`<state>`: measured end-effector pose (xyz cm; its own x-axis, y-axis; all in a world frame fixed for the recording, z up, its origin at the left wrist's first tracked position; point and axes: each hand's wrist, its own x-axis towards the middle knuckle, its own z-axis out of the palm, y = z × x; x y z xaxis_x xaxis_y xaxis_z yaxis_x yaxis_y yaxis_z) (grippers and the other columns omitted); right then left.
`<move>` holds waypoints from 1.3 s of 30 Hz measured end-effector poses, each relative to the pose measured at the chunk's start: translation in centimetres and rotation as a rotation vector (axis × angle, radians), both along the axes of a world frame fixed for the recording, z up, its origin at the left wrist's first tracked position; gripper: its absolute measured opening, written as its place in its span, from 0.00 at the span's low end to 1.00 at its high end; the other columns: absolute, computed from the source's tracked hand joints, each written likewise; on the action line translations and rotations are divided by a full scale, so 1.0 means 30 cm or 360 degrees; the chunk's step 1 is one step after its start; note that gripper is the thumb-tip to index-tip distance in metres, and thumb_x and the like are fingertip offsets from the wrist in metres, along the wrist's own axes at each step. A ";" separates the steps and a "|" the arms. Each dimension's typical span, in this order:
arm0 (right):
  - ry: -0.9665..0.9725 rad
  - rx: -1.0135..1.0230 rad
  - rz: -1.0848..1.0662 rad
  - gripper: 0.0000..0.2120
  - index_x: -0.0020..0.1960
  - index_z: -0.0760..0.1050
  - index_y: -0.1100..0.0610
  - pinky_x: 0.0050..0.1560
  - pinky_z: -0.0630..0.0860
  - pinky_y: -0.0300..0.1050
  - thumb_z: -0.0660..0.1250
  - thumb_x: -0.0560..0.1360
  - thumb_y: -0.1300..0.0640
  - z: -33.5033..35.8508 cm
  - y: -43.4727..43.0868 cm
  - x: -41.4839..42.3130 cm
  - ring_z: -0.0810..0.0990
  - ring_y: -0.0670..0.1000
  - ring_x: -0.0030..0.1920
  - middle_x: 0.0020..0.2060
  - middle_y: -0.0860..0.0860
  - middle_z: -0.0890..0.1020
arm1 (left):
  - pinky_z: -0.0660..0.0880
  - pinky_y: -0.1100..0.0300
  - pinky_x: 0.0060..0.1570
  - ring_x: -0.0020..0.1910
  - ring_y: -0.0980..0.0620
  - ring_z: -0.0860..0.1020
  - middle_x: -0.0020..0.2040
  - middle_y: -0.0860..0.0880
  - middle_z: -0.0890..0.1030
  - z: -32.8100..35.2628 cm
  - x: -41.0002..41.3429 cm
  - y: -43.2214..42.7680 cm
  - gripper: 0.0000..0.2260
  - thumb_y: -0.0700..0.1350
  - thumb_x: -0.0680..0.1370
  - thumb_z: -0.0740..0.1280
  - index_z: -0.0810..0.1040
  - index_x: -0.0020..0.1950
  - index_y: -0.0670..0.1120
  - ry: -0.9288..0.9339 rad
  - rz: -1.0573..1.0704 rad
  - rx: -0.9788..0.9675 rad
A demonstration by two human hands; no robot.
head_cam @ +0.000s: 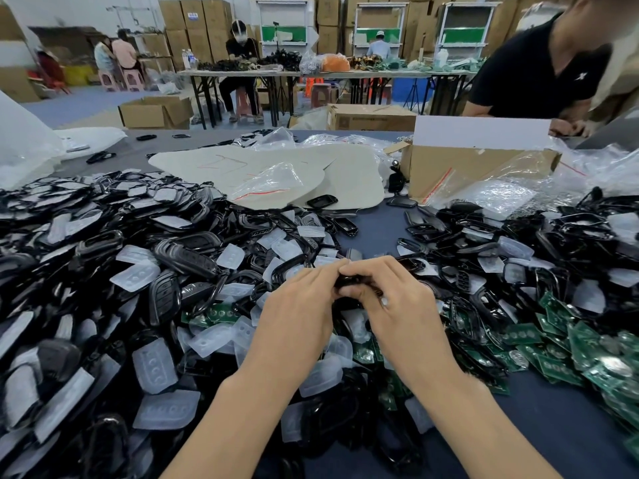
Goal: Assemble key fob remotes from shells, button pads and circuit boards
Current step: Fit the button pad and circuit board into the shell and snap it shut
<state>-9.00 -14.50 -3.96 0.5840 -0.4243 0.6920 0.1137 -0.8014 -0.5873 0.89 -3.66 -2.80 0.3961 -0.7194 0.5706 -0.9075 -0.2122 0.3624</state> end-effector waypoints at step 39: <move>-0.0048 0.0452 0.0124 0.18 0.47 0.79 0.42 0.48 0.80 0.37 0.65 0.72 0.67 0.022 -0.010 -0.007 0.86 0.45 0.45 0.45 0.41 0.83 | 0.66 0.71 0.40 0.41 0.54 0.77 0.49 0.48 0.83 0.003 0.008 0.003 0.21 0.33 0.80 0.62 0.74 0.72 0.48 0.0428 -0.0202 0.0077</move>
